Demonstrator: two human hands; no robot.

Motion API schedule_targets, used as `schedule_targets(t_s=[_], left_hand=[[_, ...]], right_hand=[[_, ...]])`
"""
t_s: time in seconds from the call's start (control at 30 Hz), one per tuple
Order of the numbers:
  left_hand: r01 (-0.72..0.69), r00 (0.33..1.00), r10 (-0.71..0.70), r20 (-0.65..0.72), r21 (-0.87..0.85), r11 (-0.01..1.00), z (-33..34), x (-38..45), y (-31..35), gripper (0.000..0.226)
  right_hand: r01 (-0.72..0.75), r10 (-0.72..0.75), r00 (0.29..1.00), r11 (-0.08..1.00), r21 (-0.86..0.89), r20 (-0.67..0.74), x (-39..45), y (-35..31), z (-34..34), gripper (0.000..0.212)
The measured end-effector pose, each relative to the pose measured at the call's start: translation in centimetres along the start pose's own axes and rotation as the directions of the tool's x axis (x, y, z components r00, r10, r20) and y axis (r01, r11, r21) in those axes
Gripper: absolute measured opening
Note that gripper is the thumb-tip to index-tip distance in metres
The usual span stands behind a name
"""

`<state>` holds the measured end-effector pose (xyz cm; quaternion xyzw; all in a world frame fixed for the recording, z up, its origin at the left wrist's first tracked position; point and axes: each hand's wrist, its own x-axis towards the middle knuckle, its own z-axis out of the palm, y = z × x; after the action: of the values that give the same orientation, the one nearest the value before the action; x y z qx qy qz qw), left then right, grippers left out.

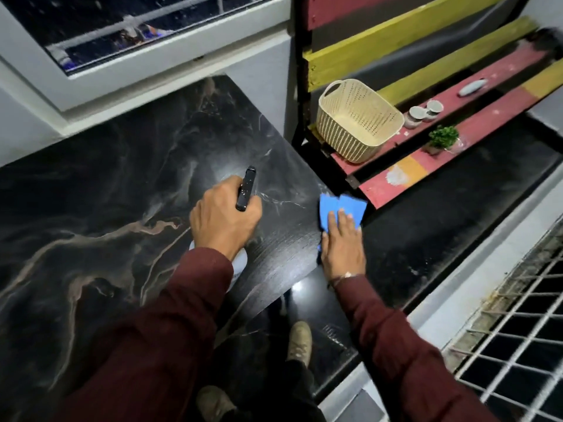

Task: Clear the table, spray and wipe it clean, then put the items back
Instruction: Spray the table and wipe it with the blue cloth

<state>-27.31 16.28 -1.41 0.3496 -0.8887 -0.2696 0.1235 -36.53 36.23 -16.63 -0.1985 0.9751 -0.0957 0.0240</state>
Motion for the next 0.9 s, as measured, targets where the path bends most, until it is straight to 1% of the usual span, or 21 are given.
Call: schedule_targets(t_s=[0.03,0.07,0.1,0.17,0.2,0.23,0.27,0.33,0.4,0.47,0.5,0.53,0.57,0.63,0.67,0.7,0.73,0.77,0.8,0.87,0.9], left_hand=[[-0.003,1.0,0.003,0.005,-0.003,1.0,0.4,0.1,0.5,0.025],[-0.007,1.0,0.007,0.009,-0.003,1.0,0.6,0.3,1.0,0.024],[-0.008,1.0,0.008,0.011,-0.003,1.0,0.9,0.4,1.3,0.023],[-0.008,1.0,0.008,0.002,-0.002,1.0,1.4,0.8,2.2,0.022],[-0.005,1.0,0.005,0.0,0.002,1.0,1.6,1.0,2.4,0.022],[-0.001,1.0,0.001,0.001,0.008,1.0,1.7,1.4,2.7,0.022],[0.002,1.0,-0.002,0.001,0.011,1.0,1.8,1.7,2.8,0.021],[0.013,1.0,-0.013,-0.01,0.021,1.0,1.7,2.2,2.7,0.022],[0.029,0.999,-0.028,-0.029,0.028,0.999,1.4,2.5,2.2,0.023],[0.052,0.998,-0.052,-0.045,0.02,0.998,1.0,2.7,1.5,0.023],[0.07,0.996,-0.069,-0.058,0.018,0.997,0.7,2.9,1.1,0.023],[0.089,0.994,-0.087,-0.073,0.016,0.996,0.4,3.1,0.7,0.023],[0.114,0.989,-0.112,-0.092,0.014,0.993,0.0,3.5,0.2,0.024],[0.159,0.979,-0.157,-0.13,0.008,0.987,-0.7,4.1,-0.5,0.023],[0.181,0.973,-0.177,-0.146,0.01,0.983,-1.1,4.5,-0.9,0.023],[0.199,0.968,-0.194,-0.156,0.011,0.98,-1.5,4.9,-1.4,0.023],[0.214,0.964,-0.21,-0.166,0.008,0.977,-1.9,5.3,-1.9,0.023],[0.222,0.961,-0.218,-0.171,0.004,0.975,-2.3,5.5,-2.3,0.024],[0.225,0.96,-0.221,-0.174,0.0,0.974,-2.6,5.8,-2.8,0.025],[0.227,0.957,-0.224,-0.186,-0.005,0.974,-3.3,6.4,-3.9,0.028],[0.226,0.956,-0.223,-0.191,-0.004,0.974,-3.5,6.6,-4.3,0.029]], right_hand=[[0.022,-0.022,1.0,1.0,-0.003,-0.015,-2.3,-1.0,0.4,0.052],[0.088,-0.088,0.996,0.996,0.016,0.01,-4.7,-2.6,0.7,0.055],[0.19,-0.193,0.979,0.981,0.047,0.06,-7.1,-4.3,1.0,0.056],[0.408,-0.414,0.903,0.91,0.073,0.112,-8.9,-5.6,1.0,0.056],[0.471,-0.478,0.868,0.878,0.079,0.135,-7.8,-5.2,0.6,0.054],[0.487,-0.49,0.863,0.872,0.055,0.125,-5.7,-4.2,0.5,0.053],[0.45,-0.449,0.886,0.893,0.021,0.115,-3.3,-3.1,0.5,0.052],[0.26,-0.259,0.961,0.966,0.001,0.095,1.3,-1.7,0.1,0.051],[0.14,-0.142,0.986,0.99,0.023,0.084,4.7,-2.5,0.4,0.051],[0.142,-0.144,0.987,0.989,0.038,0.071,5.7,-5.8,1.2,0.053],[0.207,-0.209,0.975,0.978,0.027,0.073,5.3,-7.7,1.7,0.054],[0.298,-0.299,0.952,0.954,0.021,0.068,4.3,-9.6,2.1,0.053],[0.41,-0.411,0.906,0.912,0.025,0.102,2.9,-11.3,2.3,0.053],[0.624,-0.629,0.741,0.774,0.106,0.234,-0.6,-12.7,2.2,0.055],[0.705,-0.714,0.649,0.694,0.144,0.263,-1.4,-12.4,1.7,0.054],[0.758,-0.767,0.585,0.632,0.158,0.261,-1.1,-11.4,1.3,0.052],[0.782,-0.785,0.567,0.608,0.138,0.248,0.3,-10.2,1.0,0.051],[0.772,-0.767,0.599,0.629,0.09,0.228,2.3,-8.9,0.9,0.053],[0.723,-0.712,0.67,0.69,0.029,0.211,4.9,-7.7,0.9,0.056],[0.513,-0.497,0.841,0.858,-0.023,0.216,10.5,-7.2,0.6,0.064],[0.397,-0.389,0.899,0.918,0.0,0.199,12.5,-8.1,0.4,0.063]])
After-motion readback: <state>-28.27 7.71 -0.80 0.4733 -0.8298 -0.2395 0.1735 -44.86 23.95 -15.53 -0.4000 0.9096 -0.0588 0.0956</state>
